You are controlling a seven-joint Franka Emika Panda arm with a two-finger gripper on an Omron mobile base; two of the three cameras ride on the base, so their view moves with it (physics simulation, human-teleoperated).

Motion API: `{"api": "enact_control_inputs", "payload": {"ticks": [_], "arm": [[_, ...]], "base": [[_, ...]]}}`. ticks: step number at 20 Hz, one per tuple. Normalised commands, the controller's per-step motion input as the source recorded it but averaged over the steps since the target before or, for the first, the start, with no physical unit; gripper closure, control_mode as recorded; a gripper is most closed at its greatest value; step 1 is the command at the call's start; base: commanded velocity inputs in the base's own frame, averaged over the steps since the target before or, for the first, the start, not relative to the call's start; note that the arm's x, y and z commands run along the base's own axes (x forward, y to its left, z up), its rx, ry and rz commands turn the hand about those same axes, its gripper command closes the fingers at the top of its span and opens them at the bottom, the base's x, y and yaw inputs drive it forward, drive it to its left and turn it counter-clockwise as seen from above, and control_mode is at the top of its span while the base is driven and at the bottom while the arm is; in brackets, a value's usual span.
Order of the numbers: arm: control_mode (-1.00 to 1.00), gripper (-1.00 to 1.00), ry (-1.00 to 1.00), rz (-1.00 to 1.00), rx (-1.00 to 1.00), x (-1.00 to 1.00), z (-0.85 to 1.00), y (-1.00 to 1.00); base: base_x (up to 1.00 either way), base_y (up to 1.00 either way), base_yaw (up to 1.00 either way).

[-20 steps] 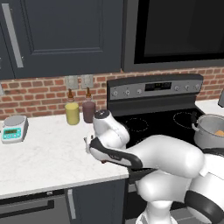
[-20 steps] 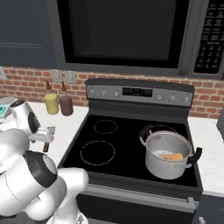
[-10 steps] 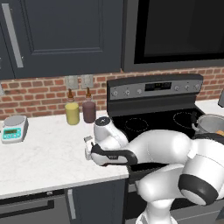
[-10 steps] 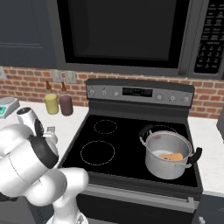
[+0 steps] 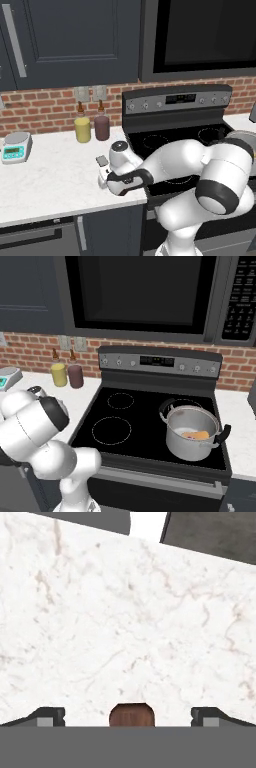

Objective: Put the squash and onion in the pot. Retrieve the spatula and lightly stir the vegetables in the pot.

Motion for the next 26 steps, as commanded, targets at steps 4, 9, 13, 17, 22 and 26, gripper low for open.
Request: {"api": "enact_control_inputs", "payload": {"ticks": [4, 9, 13, 17, 22, 26], "arm": [[-1.0, -1.0, 0.0, 0.07, 0.02, 0.27, -0.16, 0.02], [-1.0, -1.0, 0.0, 0.03, 0.04, 0.19, -0.16, 0.02], [-1.0, -1.0, 0.0, 0.0, 0.01, -0.07, -0.43, 0.0], [-1.0, 1.0, 0.0, -0.02, 0.02, -0.35, -0.57, 0.0], [-1.0, 1.0, 0.0, -0.07, 0.05, -0.22, -0.41, -0.17], [-1.0, 1.0, 0.02, -0.08, 0.08, -0.13, -0.18, -0.22]], "base": [[0.0, 0.0, 0.0], [0.0, 0.0, 0.0], [0.0, 0.0, 0.0], [0.0, 0.0, 0.0], [0.0, 0.0, 0.0], [0.0, 0.0, 0.0]]}}
